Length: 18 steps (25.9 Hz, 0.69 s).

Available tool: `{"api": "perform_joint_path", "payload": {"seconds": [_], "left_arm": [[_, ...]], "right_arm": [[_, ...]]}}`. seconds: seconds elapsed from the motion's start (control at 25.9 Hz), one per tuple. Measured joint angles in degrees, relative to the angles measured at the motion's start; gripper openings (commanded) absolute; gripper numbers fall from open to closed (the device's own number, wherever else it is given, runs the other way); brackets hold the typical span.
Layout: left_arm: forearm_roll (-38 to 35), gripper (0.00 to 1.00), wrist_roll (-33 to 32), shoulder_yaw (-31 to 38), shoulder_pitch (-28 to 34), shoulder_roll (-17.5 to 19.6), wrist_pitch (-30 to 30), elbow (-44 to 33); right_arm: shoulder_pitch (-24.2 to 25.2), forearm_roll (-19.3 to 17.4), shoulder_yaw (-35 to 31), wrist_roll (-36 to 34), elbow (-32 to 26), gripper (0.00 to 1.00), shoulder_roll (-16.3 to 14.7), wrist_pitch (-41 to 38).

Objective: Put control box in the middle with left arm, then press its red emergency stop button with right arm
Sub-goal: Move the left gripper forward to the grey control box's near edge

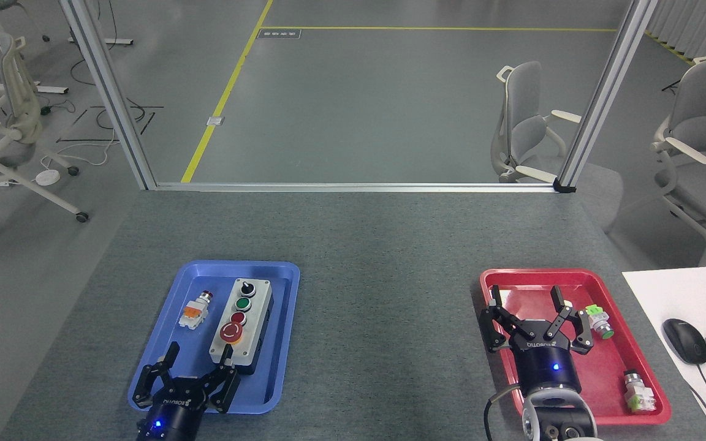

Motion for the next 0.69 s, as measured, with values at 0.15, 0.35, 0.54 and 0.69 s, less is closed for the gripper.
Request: {"api": "perform_joint_path", "payload": {"seconds": [0.15,0.35,0.54,0.69], "left_arm": [[-0.2,0.99,0.0,-1.4,0.6,-0.3,0.2,0.3],[-0.5,0.99,0.0,-3.9,0.4,-0.5,1.5,0.7],[-0.8,0.99,0.0,-5.5,-0.8,-0.6,2.7,2.7],[-0.8,0.99,0.1,-5.7,-2.8,-0.6,3.0,6.2]], "right_arm": [[0.1,0.0,0.0,0.2,0.1,0.99,0.0,0.0],[0.3,0.0,0.2,0.0,0.4,0.99,0.1,0.0],[0.4,0.0,0.2,0.0,0.6,0.98,0.2,0.0],[0.4,0.0,0.3,-0.1,0.8,0.96,0.2,0.0]]}}
